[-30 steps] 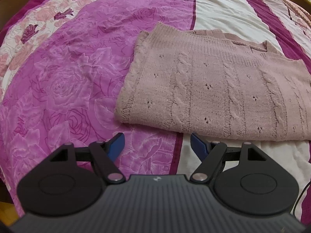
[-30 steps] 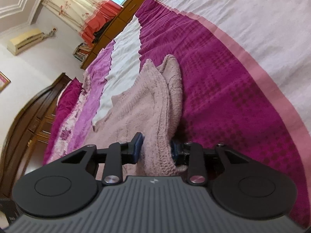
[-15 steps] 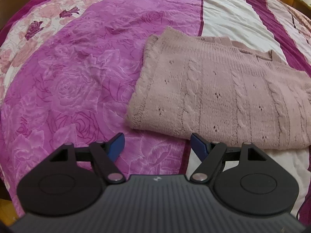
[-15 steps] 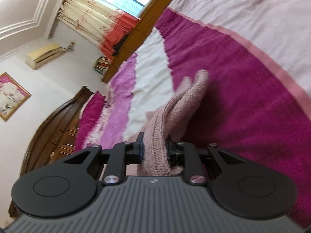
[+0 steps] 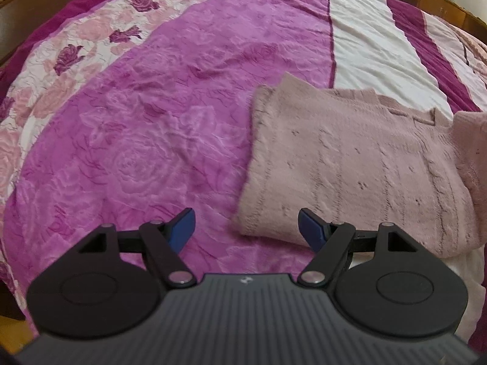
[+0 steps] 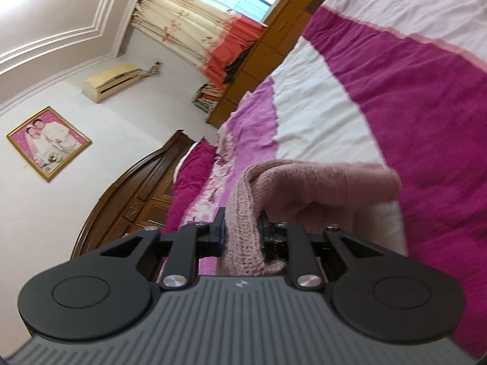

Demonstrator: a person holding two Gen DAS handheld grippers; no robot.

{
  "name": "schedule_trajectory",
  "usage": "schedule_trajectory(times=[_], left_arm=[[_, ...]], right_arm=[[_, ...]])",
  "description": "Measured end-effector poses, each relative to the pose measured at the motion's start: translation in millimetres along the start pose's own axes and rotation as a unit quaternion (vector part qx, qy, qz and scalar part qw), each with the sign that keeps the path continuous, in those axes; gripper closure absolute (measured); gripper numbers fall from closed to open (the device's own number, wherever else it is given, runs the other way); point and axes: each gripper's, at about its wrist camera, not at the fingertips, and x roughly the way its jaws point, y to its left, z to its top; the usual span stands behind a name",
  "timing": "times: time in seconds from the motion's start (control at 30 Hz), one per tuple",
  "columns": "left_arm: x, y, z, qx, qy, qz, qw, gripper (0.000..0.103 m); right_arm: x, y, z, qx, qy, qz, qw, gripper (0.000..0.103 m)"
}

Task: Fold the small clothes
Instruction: 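Lift the held side with the right tool and fold it across the body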

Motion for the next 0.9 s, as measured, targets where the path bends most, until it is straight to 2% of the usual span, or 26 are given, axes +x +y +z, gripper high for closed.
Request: schedule_trajectory(times=[0.27, 0.43, 0.7, 0.9], left_arm=[[-1, 27, 7, -0.021, -0.005, 0.002, 0.9998, 0.027], [2, 42, 10, -0.025, -0.006, 0.005, 0.9997, 0.027], [7, 67, 9, -0.033, -0.006, 0.009, 0.9994, 0.027], [14, 82, 6, -0.043, 0.001, 0.013, 0.9990, 0.027]], right_arm=[[36, 47, -19, 0.008, 0.003, 0.016, 1.000, 0.083], [61, 79, -32, -0.010, 0.015, 0.034, 0.999, 0.083], [120, 114, -78, -0.055, 0.079, 0.026, 0.995, 0.083], [164, 115, -130, -0.106, 0.148, -0.010, 0.983, 0.083]])
